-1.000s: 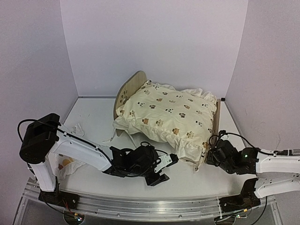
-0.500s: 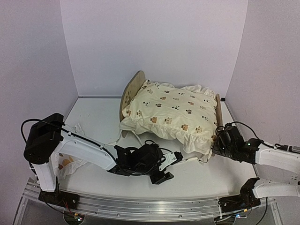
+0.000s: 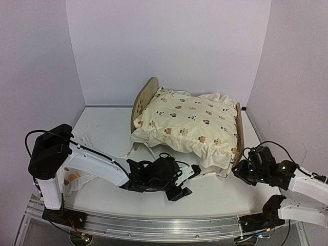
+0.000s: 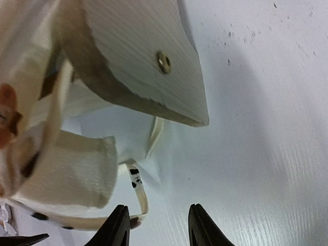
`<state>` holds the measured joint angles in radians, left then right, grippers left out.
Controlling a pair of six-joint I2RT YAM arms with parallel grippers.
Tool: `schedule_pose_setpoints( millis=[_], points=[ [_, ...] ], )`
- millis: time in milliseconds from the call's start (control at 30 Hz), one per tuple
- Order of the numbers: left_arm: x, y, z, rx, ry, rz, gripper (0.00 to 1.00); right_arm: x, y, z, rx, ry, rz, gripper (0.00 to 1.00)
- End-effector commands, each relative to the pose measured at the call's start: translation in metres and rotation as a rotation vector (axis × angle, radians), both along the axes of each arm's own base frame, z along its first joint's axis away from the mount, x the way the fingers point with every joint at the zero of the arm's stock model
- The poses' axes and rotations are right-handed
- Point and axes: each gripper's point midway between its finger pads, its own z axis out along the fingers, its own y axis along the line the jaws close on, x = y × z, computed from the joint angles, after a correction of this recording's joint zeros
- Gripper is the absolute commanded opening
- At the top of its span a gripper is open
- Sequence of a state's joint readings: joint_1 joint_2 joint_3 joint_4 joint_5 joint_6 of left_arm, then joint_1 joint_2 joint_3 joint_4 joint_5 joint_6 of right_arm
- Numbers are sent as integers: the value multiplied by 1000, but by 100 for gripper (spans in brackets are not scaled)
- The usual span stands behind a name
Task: Set up the pet bed
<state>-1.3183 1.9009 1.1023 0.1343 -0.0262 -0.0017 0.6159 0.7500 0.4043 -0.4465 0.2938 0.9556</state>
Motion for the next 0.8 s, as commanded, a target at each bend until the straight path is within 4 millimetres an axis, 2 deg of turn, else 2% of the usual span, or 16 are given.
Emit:
schedule_pose_setpoints(
  millis=[0, 33, 233, 433, 567, 767],
  points=[
    [21, -24, 13, -64, -10, 19, 59, -11, -1, -15, 32, 64, -25, 40],
    [26, -30, 15, -64, -25, 11, 59, -12, -2, -17, 29, 68, -26, 40],
    [57, -50, -5, -18, -29, -12, 59, -14, -4, -21, 15, 65, -19, 40],
    [84, -57, -35, 43, -23, 16, 56, -15, -9, -16, 7, 29, -17, 40],
    [90, -58, -45, 64, -7, 11, 54, -16, -12, -12, -9, 18, -15, 40],
    [80, -52, -55, 91, 32, -22, 52, -15, -15, -10, -38, 13, -7, 41]
  ],
)
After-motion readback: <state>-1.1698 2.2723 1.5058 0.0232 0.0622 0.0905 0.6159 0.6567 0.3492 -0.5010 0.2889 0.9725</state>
